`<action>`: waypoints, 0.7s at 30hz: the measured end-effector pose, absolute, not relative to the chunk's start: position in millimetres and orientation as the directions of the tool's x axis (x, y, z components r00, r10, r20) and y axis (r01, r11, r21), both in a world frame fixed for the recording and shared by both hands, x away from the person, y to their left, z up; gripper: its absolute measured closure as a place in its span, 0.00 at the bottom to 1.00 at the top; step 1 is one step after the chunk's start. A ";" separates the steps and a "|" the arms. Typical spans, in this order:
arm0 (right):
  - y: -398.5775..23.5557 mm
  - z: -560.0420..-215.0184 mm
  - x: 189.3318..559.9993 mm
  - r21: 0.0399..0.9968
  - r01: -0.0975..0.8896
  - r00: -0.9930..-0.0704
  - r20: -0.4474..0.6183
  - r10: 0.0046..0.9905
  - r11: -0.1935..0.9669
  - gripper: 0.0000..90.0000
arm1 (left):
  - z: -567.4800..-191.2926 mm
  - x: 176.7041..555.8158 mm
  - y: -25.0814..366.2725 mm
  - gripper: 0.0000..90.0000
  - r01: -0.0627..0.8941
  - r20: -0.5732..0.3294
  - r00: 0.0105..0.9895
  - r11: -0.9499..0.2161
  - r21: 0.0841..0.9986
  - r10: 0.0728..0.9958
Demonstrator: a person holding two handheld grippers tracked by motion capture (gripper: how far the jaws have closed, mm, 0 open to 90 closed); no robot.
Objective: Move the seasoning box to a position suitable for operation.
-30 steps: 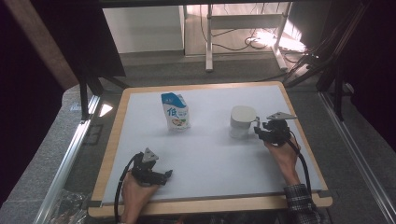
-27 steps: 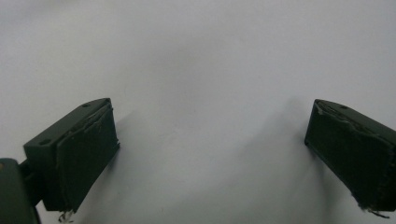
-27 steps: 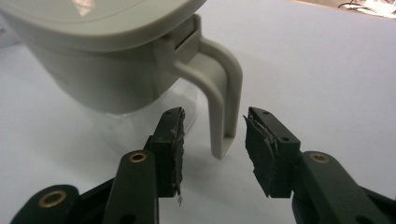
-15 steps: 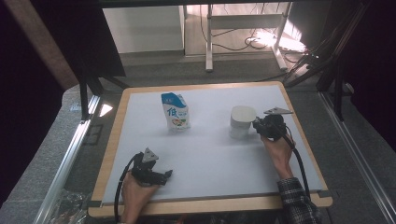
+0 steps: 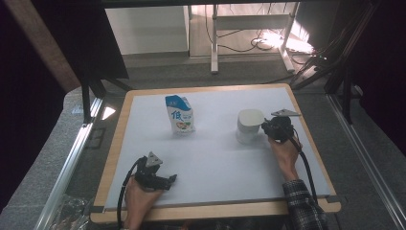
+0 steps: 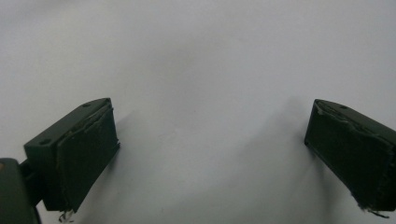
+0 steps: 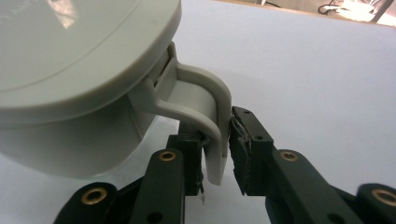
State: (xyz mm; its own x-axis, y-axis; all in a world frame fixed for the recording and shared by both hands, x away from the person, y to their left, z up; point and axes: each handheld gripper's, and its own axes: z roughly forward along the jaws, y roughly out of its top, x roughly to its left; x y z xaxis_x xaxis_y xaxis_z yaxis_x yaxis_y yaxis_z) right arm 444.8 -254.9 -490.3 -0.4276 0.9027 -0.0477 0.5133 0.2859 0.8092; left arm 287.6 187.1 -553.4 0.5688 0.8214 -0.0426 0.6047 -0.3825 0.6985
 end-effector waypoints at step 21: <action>-253.9 -488.2 442.6 0.804 0.523 -0.442 -0.028 0.897 0.283 0.90 | -553.3 287.7 187.2 0.03 0.604 -0.042 0.570 -0.384 0.698 0.821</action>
State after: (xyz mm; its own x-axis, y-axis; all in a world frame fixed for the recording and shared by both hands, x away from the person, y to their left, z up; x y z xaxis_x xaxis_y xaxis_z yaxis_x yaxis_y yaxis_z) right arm 442.6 -253.9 -488.2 -0.4419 0.8966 -0.0285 0.5234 0.2835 0.8035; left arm 287.7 187.2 -553.3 0.5700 0.8206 -0.0423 0.6043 -0.3838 0.6982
